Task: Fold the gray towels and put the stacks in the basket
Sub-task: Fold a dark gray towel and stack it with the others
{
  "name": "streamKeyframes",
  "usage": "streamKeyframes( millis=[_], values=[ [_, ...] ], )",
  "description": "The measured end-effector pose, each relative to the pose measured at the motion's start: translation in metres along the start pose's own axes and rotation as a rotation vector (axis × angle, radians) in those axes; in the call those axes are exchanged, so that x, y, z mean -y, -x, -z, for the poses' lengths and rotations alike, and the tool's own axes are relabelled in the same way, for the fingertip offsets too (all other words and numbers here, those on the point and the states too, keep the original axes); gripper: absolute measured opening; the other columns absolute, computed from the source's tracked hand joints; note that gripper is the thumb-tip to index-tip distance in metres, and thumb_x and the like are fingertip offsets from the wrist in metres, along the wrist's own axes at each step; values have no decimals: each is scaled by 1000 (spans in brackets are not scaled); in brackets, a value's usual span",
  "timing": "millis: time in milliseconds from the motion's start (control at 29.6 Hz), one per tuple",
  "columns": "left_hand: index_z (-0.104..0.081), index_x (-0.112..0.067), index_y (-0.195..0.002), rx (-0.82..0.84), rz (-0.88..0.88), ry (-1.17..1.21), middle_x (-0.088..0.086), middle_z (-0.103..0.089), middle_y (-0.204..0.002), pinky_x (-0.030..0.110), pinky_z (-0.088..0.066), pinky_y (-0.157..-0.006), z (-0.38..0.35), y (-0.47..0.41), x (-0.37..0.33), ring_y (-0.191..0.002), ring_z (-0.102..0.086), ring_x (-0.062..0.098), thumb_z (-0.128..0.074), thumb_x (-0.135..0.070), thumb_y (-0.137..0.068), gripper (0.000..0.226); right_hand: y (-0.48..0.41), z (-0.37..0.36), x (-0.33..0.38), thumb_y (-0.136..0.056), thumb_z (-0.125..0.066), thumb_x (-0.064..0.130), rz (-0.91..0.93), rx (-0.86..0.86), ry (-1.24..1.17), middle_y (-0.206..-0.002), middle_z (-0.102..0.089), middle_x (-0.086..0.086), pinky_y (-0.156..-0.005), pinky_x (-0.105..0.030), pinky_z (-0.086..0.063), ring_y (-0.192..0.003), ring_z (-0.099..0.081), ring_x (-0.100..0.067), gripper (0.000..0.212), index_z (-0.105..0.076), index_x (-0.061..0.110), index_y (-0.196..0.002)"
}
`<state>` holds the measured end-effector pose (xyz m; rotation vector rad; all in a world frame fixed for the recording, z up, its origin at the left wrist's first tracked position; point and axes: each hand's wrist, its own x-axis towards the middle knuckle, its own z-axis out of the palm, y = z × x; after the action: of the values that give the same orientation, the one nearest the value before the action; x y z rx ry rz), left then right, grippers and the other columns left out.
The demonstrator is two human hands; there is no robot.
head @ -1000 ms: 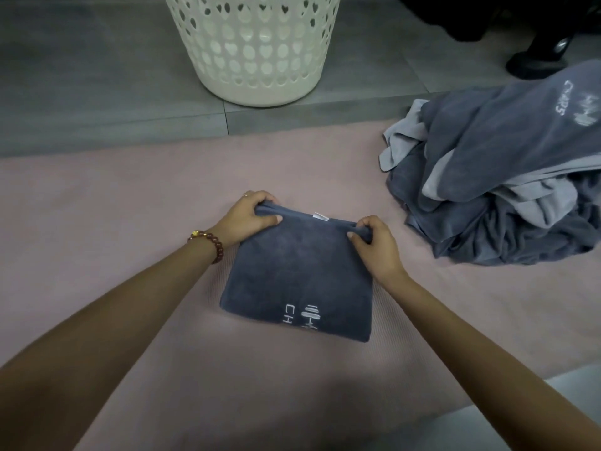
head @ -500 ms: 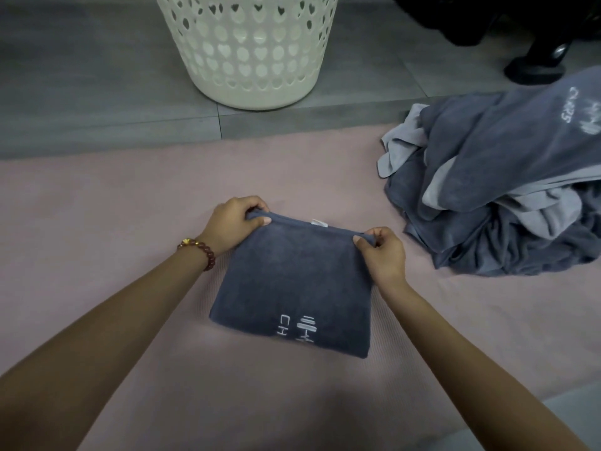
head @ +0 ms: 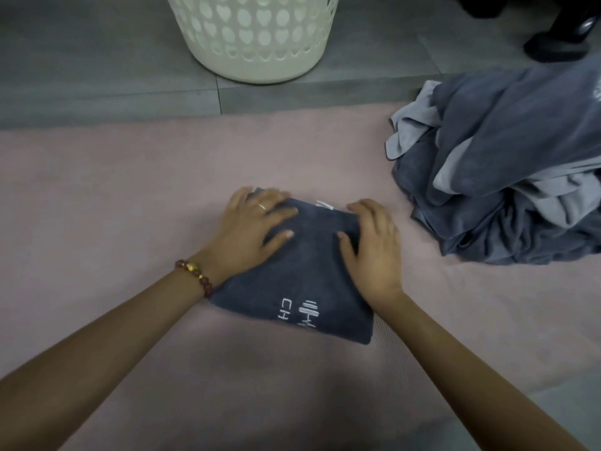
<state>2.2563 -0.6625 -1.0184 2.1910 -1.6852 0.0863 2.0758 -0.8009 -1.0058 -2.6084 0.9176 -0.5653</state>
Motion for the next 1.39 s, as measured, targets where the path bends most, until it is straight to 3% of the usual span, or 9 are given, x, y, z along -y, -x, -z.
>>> streamKeyframes(
  millis=[169,372,541,778,879,1082,1183,1285,1386],
  values=[
    [-19,-32,-149,269,71,-3,-11,-3,-156,57,-8,-113,-22,22,-2,-146,-5,22,-8,-70,-87,72,28,-16,-12,-84,-13,66,41,384,129,-159,1,7,-115,-39,11,-146,8,-19,76,-7,29,-151],
    [-22,-30,-148,275,53,8,-7,-9,-157,54,-18,-114,-19,12,3,-145,-6,24,-14,-73,-85,77,24,-19,-15,-79,-14,72,-11,417,104,-159,8,5,-117,-46,0,-145,12,-19,83,-1,32,-150],
    [-17,-34,-148,314,93,80,-13,4,-156,57,8,-112,-1,23,-4,-142,15,12,-4,-78,-80,82,39,7,5,-82,-68,29,-429,152,-394,-145,-19,-12,-109,-31,-28,-131,-31,-27,77,-23,13,-143],
    [-42,-30,-139,231,140,125,-4,-23,-155,52,10,-111,23,77,-13,-145,-5,13,-20,-58,-84,65,51,20,6,-76,-71,3,-681,157,-747,-115,-54,-14,-73,-24,-47,-100,-58,-23,59,-31,15,-119],
    [-49,-30,-133,197,228,195,-2,-31,-151,48,9,-112,32,87,-12,-144,-16,17,-23,-58,-81,64,46,31,10,-79,-65,-3,-582,165,-904,-99,-60,-3,-74,-29,-52,-89,-61,-14,67,-28,22,-129],
    [-56,-44,-112,27,405,411,-28,-45,-125,45,-3,-112,56,90,-17,-129,-33,3,-32,-57,-75,46,36,45,16,-78,-59,-11,-301,292,-837,-123,-57,-1,-89,-19,-48,-111,-54,-14,49,-59,23,-114],
    [-60,-41,-109,-39,348,500,-41,-48,-115,38,-16,-113,71,89,-15,-122,-43,-1,-41,-45,-79,35,33,55,29,-78,-54,-13,-61,268,-664,-124,-50,-2,-99,-14,-38,-112,-48,4,58,-56,26,-122],
    [-61,-32,-105,-145,354,712,-28,-58,-111,9,-30,-100,97,85,-14,-110,-48,-14,-52,-18,-86,24,18,70,58,-83,-54,-8,174,363,-552,-131,-42,3,-100,-6,-30,-118,-37,15,59,-51,25,-132],
    [-59,-29,-107,-258,517,953,-14,-61,-117,7,-34,-96,133,86,-6,-108,-51,-13,-49,0,-93,33,-20,87,105,-80,-56,3,343,410,-466,-132,-40,9,-99,-5,-29,-119,-40,9,60,-50,30,-133]
  ],
)
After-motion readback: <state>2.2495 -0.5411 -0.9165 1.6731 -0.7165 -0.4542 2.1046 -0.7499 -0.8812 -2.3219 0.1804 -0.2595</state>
